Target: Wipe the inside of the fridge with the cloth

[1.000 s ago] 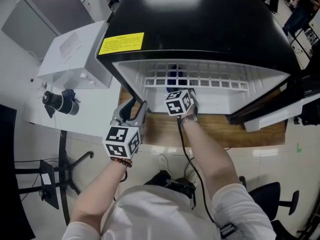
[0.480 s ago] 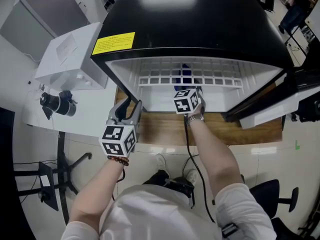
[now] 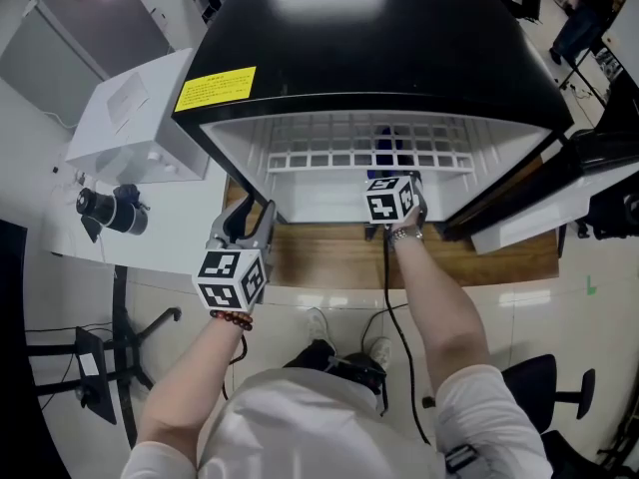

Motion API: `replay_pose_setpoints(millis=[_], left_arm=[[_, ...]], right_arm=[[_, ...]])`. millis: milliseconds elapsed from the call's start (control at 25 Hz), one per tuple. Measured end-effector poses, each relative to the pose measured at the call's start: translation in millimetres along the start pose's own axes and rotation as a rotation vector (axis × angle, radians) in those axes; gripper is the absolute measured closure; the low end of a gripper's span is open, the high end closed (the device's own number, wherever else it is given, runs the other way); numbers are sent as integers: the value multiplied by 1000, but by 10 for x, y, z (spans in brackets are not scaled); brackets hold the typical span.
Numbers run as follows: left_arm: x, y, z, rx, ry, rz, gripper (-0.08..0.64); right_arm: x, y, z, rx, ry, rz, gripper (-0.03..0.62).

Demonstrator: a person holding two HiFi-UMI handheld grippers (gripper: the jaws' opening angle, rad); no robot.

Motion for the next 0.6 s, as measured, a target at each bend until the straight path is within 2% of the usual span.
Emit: replay_pose_setpoints(millis=[600], left_arm=[[0,-1,-3,2,-5,3,417]], right_arm=[[-200,-30,-462,-85,65,32,486]])
Point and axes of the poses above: the fingertips, and each gripper's own axes: y forward along the fingers, z to its left, x out of its top, the point moved 4 cm from there along -y, backward along the fingers, and after that the axes turned 15 degrees about z, right-handed, at the moved point
